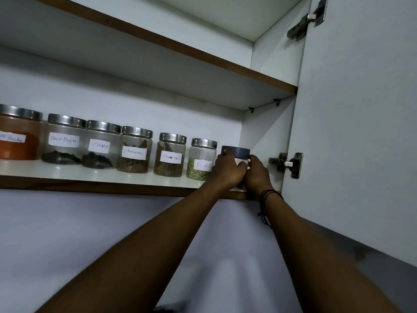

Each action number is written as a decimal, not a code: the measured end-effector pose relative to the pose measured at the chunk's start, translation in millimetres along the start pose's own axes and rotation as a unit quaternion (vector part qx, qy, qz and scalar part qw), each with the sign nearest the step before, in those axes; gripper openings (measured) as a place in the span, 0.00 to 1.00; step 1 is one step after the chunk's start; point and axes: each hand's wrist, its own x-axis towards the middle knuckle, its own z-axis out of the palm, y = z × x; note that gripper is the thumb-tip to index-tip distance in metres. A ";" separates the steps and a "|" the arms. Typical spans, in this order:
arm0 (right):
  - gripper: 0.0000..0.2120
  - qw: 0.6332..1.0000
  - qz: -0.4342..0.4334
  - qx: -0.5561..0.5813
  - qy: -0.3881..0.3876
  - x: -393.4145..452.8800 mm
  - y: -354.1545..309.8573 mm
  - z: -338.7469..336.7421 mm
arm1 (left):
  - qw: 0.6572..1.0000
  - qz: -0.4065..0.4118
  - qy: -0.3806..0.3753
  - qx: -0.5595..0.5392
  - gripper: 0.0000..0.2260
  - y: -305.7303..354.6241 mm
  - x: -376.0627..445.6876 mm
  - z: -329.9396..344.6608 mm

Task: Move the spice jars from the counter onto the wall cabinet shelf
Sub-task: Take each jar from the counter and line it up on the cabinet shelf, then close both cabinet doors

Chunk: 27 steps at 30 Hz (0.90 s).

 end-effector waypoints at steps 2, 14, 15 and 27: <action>0.14 1.000 0.004 -0.006 -0.006 -5.0 -1.5 -0.5 | 1.000 0.001 0.007 0.001 0.19 -0.2 -2.7 -0.3; 0.07 0.990 -0.137 -0.041 0.018 -63.3 -52.2 -53.4 | 0.994 0.048 -0.014 -0.094 0.25 53.1 -40.4 -26.7; 0.07 0.989 -0.135 -0.046 0.022 -68.0 -58.4 -61.4 | 0.993 0.058 -0.009 -0.105 0.25 62.7 -44.4 -30.5; 0.16 0.934 -0.149 -0.223 0.234 -135.7 -128.4 -218.9 | 0.945 0.182 -0.044 -0.268 0.22 218.5 -110.0 -51.5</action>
